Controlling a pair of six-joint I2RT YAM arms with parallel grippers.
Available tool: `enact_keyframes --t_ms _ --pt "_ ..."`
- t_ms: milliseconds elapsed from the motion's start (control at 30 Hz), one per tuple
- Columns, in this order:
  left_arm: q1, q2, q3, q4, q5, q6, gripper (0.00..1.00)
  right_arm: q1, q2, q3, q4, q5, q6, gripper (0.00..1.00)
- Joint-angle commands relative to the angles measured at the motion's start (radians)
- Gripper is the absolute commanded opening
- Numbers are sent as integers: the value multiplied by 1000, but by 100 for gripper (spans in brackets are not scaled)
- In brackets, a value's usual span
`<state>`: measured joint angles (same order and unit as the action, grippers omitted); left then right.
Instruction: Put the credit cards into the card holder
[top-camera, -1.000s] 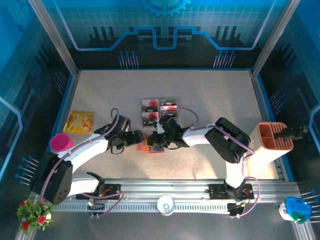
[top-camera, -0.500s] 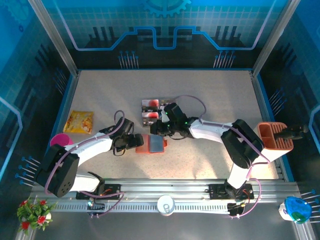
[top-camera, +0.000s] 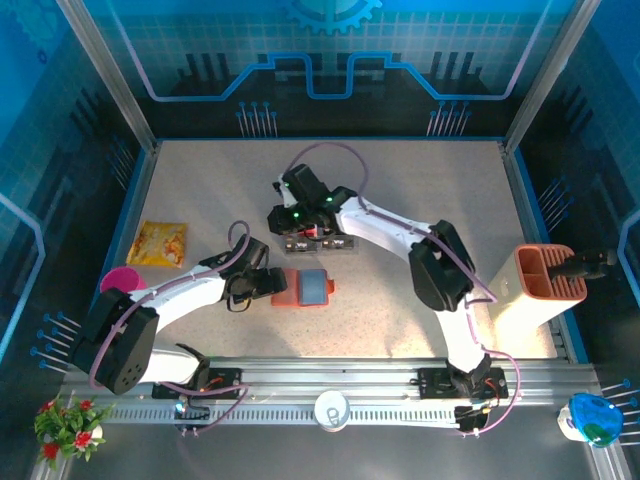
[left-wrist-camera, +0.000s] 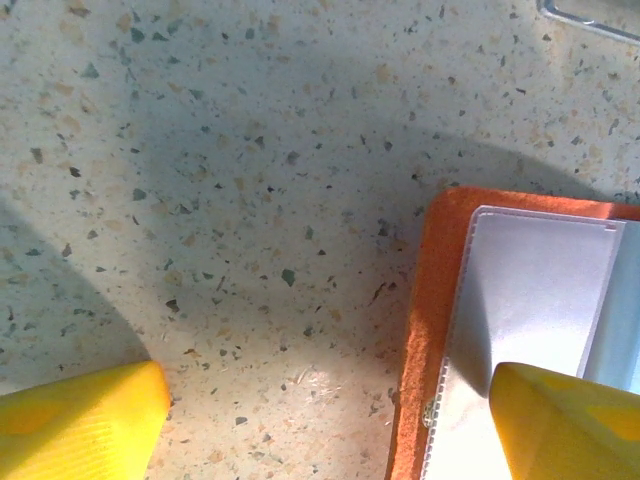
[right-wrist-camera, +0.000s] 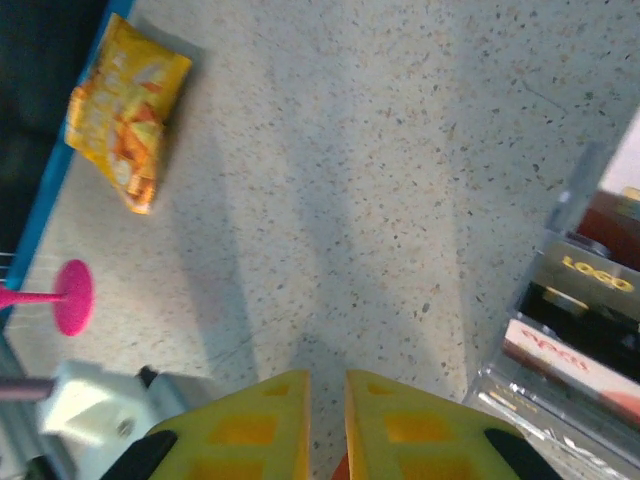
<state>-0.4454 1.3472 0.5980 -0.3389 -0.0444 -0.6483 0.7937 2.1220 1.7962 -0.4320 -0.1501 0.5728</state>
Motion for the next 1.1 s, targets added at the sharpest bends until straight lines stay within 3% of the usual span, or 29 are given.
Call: enact_keyframes --t_ms 0,300,500,633,800,1067 --pt "-7 8 -32 8 -14 4 85 25 90 120 -161 81 -68 18" --pt "-10 17 -28 11 -8 9 84 39 243 289 -286 184 -119 18" --pt "-12 24 -24 8 -8 10 84 27 240 268 -358 335 -152 16" --pt "-11 21 -24 5 -9 10 84 -11 182 176 -333 364 -142 16" --pt "-12 14 -21 -4 -13 10 84 -64 93 59 -271 330 -157 16" --pt "-13 1 -15 -17 -23 12 84 -80 -165 -151 -74 87 -243 26"
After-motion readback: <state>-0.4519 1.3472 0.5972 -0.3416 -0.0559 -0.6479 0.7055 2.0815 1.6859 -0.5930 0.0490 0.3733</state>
